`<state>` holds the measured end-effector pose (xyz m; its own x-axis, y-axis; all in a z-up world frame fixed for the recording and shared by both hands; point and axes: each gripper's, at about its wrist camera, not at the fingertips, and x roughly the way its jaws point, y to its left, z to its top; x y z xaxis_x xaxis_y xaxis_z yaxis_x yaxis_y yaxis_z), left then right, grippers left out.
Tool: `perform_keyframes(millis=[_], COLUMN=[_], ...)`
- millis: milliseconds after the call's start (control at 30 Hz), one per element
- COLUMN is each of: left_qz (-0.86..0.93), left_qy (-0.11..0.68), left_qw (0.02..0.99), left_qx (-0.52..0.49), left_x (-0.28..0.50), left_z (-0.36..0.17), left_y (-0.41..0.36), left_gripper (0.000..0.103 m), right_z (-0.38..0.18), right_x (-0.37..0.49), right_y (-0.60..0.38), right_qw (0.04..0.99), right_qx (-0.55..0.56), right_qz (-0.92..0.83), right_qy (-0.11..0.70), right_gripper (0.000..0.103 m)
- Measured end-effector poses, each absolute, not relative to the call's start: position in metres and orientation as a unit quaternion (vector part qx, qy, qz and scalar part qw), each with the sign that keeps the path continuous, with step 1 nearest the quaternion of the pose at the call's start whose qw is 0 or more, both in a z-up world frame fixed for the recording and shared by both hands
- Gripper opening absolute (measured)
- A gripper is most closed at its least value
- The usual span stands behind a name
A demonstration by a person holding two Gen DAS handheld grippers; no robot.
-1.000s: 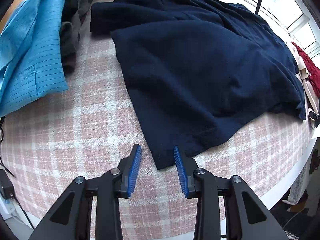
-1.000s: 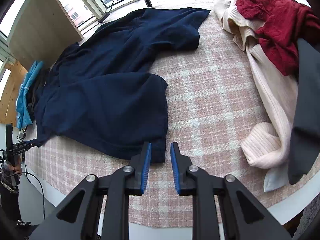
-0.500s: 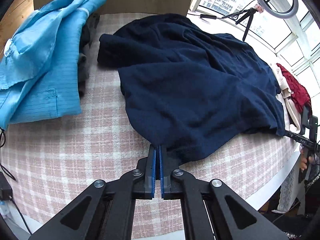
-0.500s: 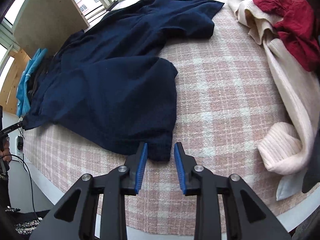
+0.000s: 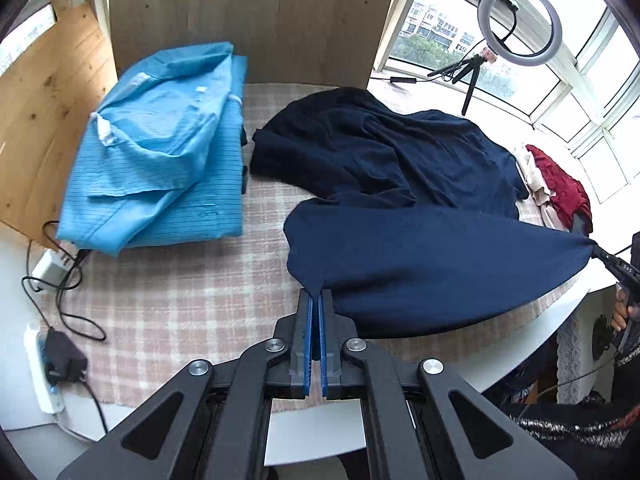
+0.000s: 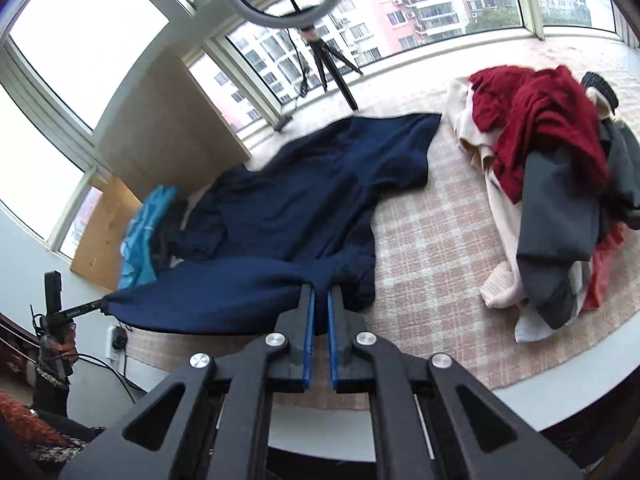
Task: Fold clothes
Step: 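Lift the navy sweatshirt high by its hem with both grippers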
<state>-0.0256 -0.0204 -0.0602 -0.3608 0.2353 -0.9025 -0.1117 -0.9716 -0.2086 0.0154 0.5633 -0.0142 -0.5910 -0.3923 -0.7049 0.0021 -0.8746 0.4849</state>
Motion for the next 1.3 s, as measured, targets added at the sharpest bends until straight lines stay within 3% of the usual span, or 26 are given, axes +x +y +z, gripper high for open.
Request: perform_keyframes(millis=[100, 333, 467, 867, 1133, 1300], left_qz=[0.815, 0.717, 0.689, 0.748, 0.73, 0.756], left_qy=[-0.055, -0.073, -0.061, -0.067, -0.038, -0.131], left_qw=[0.104, 0.115, 0.125, 0.12, 0.083, 0.088], left_qx=[-0.567, -0.684, -0.711, -0.649, -0.678, -0.635], left_x=[-0.008, 0.024, 0.043, 0.049, 0.051, 0.02], left_z=[-0.055, -0.178, -0.217, -0.176, -0.214, -0.187], left_y=[-0.027, -0.019, -0.018, -0.032, -0.013, -0.014], left_gripper=[0.002, 0.002, 0.002, 0.002, 0.002, 0.002], right_z=[-0.01, -0.109, -0.14, -0.136, -0.144, -0.146], right_x=[0.028, 0.061, 0.086, 0.095, 0.086, 0.077], right_y=[0.551, 0.538, 0.534, 0.538, 0.552, 0.561], right_qw=[0.095, 0.015, -0.013, 0.039, 0.05, 0.059], right_qx=[0.447, 0.571, 0.598, 0.592, 0.587, 0.576], right_qz=[-0.861, -0.791, -0.771, -0.78, -0.778, -0.778], right_qy=[-0.224, -0.22, -0.217, -0.201, -0.22, -0.245], right_gripper=[0.006, 0.006, 0.006, 0.006, 0.006, 0.006])
